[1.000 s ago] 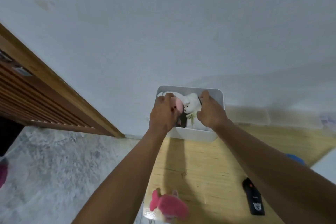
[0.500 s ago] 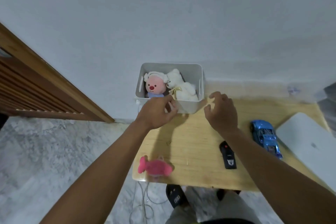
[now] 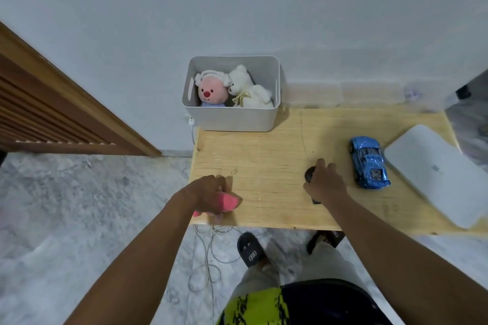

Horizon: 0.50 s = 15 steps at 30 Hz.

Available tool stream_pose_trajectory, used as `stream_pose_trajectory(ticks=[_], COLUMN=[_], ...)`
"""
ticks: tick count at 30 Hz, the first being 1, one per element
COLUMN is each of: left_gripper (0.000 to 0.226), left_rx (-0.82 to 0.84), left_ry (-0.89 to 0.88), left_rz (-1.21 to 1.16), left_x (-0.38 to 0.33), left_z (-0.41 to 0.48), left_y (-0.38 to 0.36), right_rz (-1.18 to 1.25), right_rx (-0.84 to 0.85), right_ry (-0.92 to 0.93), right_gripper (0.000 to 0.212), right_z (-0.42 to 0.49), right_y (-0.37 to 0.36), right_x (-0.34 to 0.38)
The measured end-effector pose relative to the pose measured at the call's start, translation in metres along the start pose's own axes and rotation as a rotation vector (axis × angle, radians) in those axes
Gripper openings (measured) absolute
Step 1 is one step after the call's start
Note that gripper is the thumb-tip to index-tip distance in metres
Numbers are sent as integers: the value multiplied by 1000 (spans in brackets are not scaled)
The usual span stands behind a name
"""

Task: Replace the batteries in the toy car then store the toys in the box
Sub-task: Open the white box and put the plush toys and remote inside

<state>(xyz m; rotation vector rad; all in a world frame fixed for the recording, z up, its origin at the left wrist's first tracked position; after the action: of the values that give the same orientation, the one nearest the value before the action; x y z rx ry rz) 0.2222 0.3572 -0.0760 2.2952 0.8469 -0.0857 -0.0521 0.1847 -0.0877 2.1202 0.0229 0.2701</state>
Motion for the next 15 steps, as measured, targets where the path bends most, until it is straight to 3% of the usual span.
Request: stream_pose_trajectory(ticks=[3, 5, 8, 11, 15], left_gripper=[41, 42, 55, 59, 59], left_rx=[13, -15, -305, -618, -882], left_ry=[-15, -70, -229, -319, -348], left_rz=[-77, -196, -157, -168, -139], left_x=[-6, -14, -34, -54, -66], left_z=[-2, -7, -20, -37, -43], left_y=[4, 19, 78, 147, 218], right_rz=[73, 155, 269, 343, 189], right_rx=[-37, -177, -489, -667, -536], right_ry=[22, 71, 272, 495, 539], right_gripper=[60, 57, 59, 62, 61], right_z=[-6, -11, -17, -14, 5], right_y=[10, 32, 86, 140, 183], right_x=[4, 11, 38, 81, 146])
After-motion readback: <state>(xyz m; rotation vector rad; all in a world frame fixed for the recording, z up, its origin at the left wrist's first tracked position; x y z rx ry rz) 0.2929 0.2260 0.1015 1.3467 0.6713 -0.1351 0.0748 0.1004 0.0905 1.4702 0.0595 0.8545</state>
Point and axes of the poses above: each hand's wrist, its own z-axis towards the middle knuckle, its own y-axis out of the back of the hand, x = y × z, the point moved 6 cm from there along z, towards the middle knuckle, and after that the axes turned 3 degrees about y, right-handed, at the moved point
